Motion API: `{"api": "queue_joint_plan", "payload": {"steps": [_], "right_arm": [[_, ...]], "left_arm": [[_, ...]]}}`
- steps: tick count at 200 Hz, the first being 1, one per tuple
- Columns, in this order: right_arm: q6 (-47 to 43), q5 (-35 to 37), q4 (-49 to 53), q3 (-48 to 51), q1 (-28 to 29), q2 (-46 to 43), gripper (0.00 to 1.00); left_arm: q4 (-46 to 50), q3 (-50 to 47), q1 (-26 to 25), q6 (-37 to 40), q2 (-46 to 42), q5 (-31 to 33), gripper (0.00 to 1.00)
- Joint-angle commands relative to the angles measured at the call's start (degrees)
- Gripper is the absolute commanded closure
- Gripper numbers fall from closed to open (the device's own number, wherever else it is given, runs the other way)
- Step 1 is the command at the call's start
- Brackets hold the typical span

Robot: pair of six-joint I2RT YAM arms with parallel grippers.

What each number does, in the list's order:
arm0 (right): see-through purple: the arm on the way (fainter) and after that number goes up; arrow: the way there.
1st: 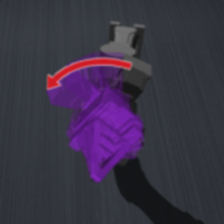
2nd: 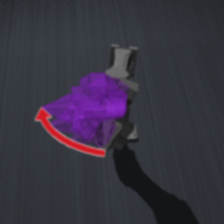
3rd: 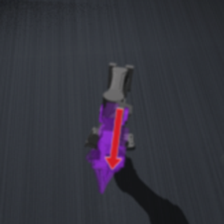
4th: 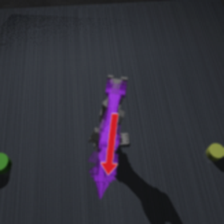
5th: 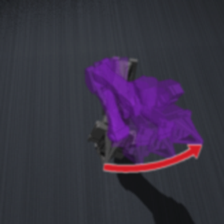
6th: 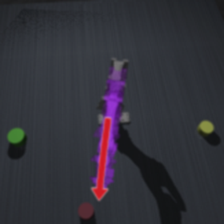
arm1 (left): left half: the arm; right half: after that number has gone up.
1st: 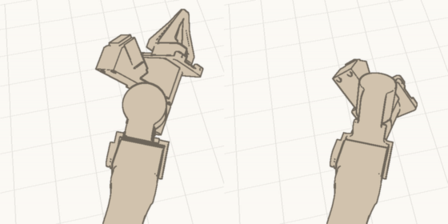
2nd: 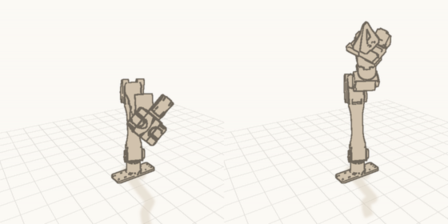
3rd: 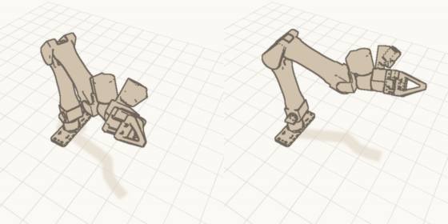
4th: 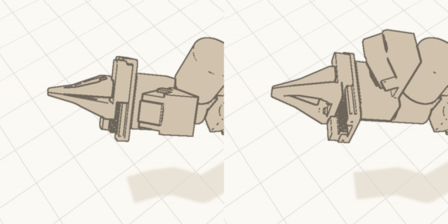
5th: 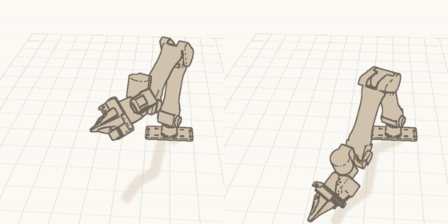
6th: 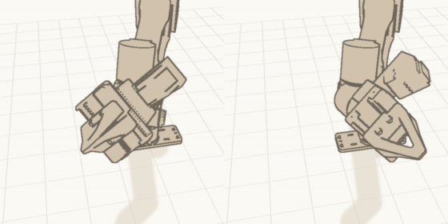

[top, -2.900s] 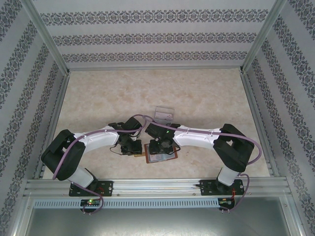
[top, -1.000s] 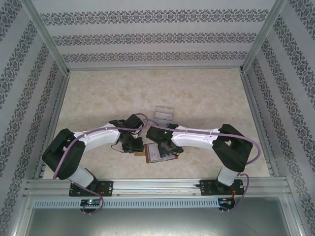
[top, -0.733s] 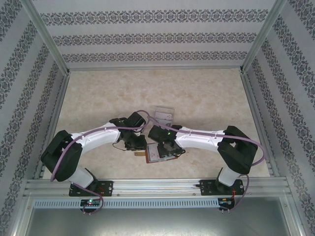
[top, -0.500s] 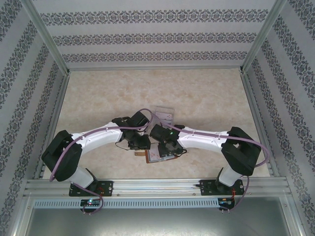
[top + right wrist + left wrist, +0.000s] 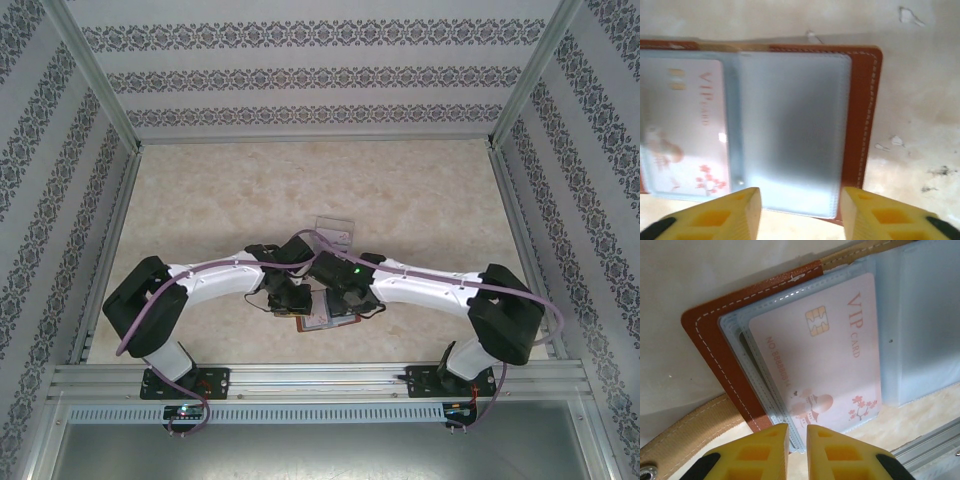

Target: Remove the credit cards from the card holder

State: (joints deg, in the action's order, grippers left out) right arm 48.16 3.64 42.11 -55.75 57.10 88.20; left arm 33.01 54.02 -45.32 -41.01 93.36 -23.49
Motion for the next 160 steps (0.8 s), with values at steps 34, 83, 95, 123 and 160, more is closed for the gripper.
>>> {"api": "queue_joint_plan", "payload": {"steps": [34, 83, 95, 123, 160], "right_arm": [[2.2, -9.9, -13.4, 4.6, -2.1, -2.6, 0.67], [2.7, -14.6, -19.8, 6.9, -3.4, -0.6, 0.69], [2.7, -15.1, -20.7, 7.1, -3.6, 0.1, 0.70], [2.6, -15.5, -21.6, 7.0, -3.8, 1.4, 0.71], [2.3, -15.2, -21.5, 6.9, -4.1, 2.4, 0.72]], "left_arm": [[-0.6, 0.4, -0.7, 0.0, 2.3, 1.9, 0.82], [-0.4, 0.0, -0.7, 0.4, 2.7, 2.4, 0.83], [-0.4, -0.2, -0.7, 0.4, 2.7, 2.4, 0.83], [-0.3, -0.6, -0.7, 0.4, 2.6, 2.6, 0.83], [-0.2, -0.7, -0.7, 0.5, 2.4, 2.7, 0.83]]}}
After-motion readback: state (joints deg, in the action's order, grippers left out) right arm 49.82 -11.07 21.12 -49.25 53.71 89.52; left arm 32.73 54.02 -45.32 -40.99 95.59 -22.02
